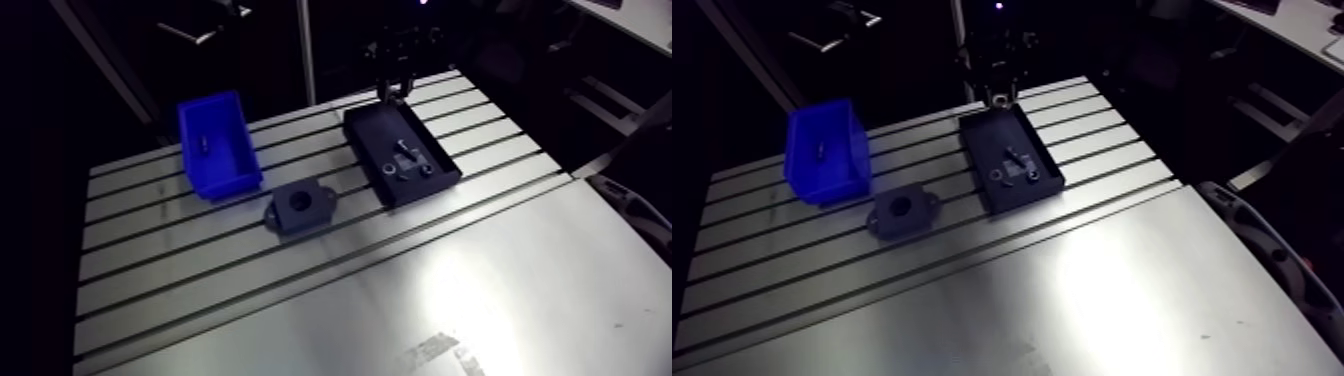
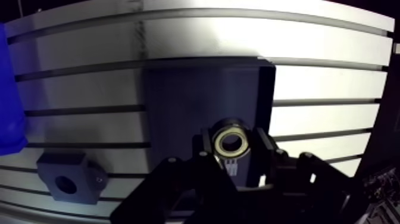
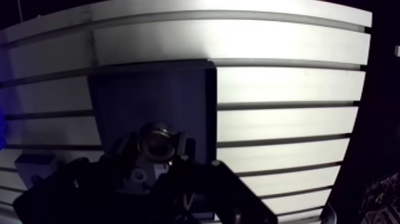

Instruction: Pick up the bearing and press it into the housing until flush.

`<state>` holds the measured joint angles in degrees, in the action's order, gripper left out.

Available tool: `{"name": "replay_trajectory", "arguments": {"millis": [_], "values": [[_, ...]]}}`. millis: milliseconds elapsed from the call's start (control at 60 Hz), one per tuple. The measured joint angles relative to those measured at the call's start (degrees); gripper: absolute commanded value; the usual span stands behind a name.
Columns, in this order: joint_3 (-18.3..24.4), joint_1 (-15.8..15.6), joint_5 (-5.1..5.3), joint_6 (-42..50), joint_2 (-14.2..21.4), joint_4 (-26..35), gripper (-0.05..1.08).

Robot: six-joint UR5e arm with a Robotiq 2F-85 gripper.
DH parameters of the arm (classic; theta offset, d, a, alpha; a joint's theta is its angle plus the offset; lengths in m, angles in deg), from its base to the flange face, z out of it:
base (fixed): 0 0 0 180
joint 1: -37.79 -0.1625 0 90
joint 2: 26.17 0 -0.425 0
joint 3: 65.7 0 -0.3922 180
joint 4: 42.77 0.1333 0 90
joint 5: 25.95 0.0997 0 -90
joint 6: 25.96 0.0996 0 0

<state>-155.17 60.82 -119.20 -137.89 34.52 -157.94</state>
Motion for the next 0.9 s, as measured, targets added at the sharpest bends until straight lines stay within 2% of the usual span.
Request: {"name": "replay_trajectory", "arguments": {"millis": [200,583,900], "values": [[-1.5,-1.1,0.39,0.6,3.8,2.2,0.87],[-5.8,-4.4,2.62,2.7,10.8,4.8,0.89],[-9.5,-9.1,3.04,7.0,13.9,4.8,0.9]]}}
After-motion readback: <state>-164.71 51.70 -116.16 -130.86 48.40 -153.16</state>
